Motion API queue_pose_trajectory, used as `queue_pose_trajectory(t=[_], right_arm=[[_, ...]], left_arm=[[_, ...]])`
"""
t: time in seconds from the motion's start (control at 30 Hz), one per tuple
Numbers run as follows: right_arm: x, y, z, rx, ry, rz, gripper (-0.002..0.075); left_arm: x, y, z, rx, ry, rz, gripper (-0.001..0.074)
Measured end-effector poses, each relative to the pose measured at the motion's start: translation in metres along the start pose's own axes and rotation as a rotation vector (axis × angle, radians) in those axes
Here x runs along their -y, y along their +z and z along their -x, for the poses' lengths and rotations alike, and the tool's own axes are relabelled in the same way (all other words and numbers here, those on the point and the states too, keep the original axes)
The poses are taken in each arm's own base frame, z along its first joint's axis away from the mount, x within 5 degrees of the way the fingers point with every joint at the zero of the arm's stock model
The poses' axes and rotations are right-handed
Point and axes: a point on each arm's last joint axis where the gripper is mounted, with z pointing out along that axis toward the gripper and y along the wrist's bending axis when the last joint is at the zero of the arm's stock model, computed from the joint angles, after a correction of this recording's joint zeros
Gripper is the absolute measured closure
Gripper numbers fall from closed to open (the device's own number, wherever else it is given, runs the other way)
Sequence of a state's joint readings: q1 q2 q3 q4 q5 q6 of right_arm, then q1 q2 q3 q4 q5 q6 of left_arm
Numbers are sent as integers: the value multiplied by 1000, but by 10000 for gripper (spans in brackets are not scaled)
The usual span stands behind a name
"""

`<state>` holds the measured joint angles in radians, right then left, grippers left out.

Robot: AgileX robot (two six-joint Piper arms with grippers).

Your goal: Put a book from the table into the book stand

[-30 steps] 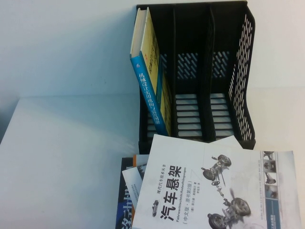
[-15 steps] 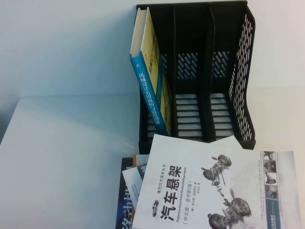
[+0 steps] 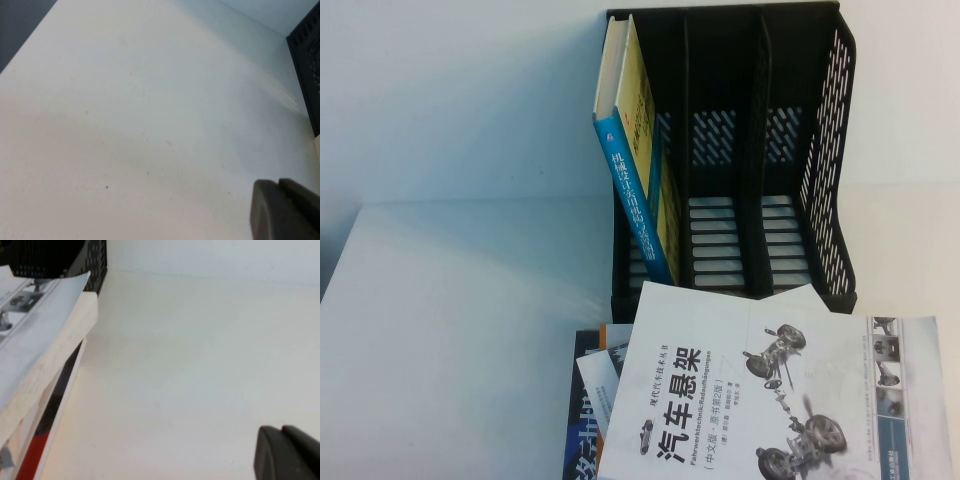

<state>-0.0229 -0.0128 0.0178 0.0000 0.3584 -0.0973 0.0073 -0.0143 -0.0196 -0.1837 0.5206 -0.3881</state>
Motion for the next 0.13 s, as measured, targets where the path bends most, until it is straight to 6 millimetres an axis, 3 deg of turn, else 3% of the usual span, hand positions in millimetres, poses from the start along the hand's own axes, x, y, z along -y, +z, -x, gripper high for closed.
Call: queue_pose_trajectory(t=[0.13], right_arm=[[0,0,0,0,0,0,723]], left_arm=[[0,0,0,0,0,0,738]])
